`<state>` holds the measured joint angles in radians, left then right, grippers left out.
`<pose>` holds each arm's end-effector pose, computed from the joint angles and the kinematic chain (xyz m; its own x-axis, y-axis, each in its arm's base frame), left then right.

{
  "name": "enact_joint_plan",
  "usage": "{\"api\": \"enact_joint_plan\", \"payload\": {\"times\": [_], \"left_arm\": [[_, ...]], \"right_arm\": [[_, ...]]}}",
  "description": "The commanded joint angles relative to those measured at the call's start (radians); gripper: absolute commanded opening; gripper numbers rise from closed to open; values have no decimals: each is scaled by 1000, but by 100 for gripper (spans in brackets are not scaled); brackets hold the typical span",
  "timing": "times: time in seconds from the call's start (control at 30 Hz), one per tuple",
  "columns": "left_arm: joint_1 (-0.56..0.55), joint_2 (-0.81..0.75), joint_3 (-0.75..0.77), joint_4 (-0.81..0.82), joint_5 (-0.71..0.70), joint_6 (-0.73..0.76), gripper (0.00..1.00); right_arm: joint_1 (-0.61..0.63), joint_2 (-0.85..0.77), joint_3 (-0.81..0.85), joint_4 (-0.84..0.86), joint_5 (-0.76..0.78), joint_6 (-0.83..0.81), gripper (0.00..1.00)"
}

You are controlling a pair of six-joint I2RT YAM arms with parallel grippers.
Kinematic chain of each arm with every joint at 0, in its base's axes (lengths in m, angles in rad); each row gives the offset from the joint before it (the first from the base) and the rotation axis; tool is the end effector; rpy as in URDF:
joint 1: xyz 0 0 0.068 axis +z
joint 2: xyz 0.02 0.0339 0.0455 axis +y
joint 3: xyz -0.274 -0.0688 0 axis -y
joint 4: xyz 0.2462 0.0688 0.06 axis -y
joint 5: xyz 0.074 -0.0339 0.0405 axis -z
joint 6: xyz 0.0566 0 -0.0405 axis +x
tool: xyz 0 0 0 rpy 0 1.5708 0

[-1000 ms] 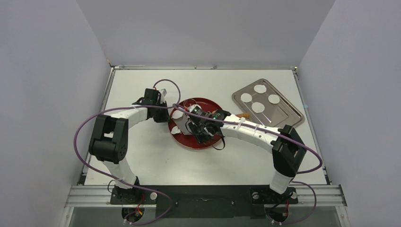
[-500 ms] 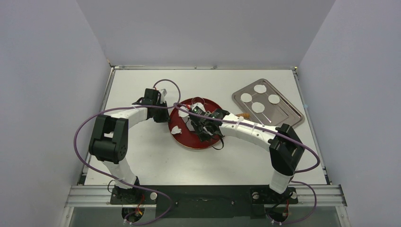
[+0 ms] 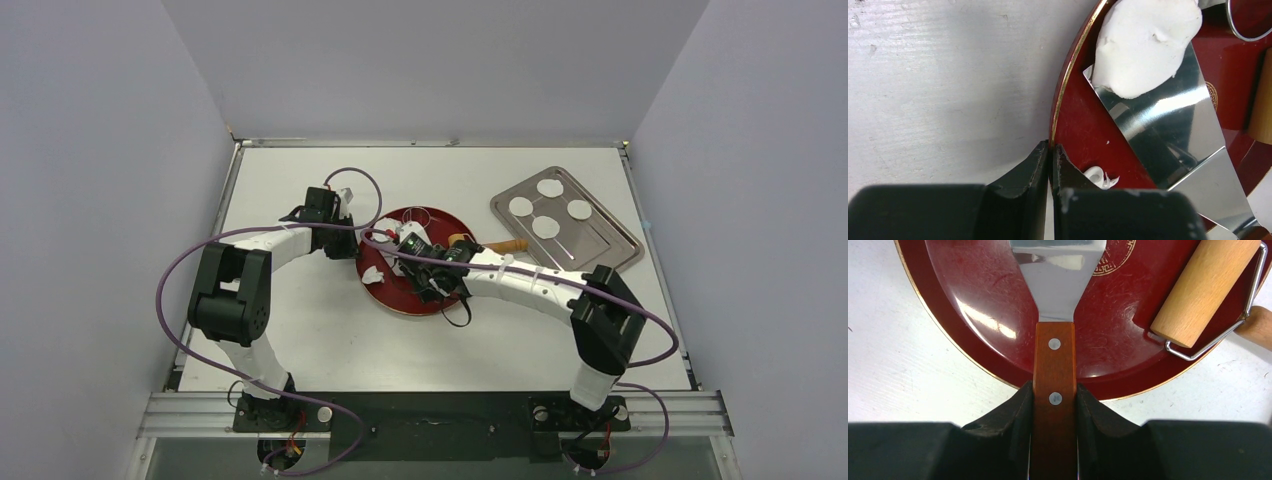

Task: Roll out the dumpling wrappers from the dough
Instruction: Remove the dumpling wrapper from the work surface.

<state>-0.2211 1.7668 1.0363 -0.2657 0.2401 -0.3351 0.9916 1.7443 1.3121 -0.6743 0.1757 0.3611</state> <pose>0.3550 -0.0936 0.1544 -0.8849 -0.1285 -0.4476 0.0509 0.9287 -0.3672 0.2130 0.3077 0.2187 -0.7338 -0.4865 -0.4741 -0.5579 0.8298 0.0120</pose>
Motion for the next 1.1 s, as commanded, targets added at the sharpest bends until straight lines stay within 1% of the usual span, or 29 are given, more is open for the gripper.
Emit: {"api": "enact_joint_plan", "payload": {"times": [0.0, 0.2, 0.43, 0.77, 0.9, 1.07], "left_arm": [[1, -46, 17, 27, 41, 5, 0], [1, -44, 14, 25, 44, 10, 0], [6, -46, 13, 25, 45, 13, 0], [15, -36, 13, 27, 47, 15, 0], [16, -32, 20, 25, 51, 19, 0], [16, -29, 30, 23, 63, 27, 0]], "right_arm": [[30, -82, -13, 81, 25, -33, 0], [36, -84, -12, 87, 65, -33, 0], [51, -76, -2, 37, 67, -36, 0], [57, -195, -126, 49, 101, -36, 0], [65, -212, -127, 10, 88, -43, 0], [78, -291, -169, -33, 91, -37, 0]]}}
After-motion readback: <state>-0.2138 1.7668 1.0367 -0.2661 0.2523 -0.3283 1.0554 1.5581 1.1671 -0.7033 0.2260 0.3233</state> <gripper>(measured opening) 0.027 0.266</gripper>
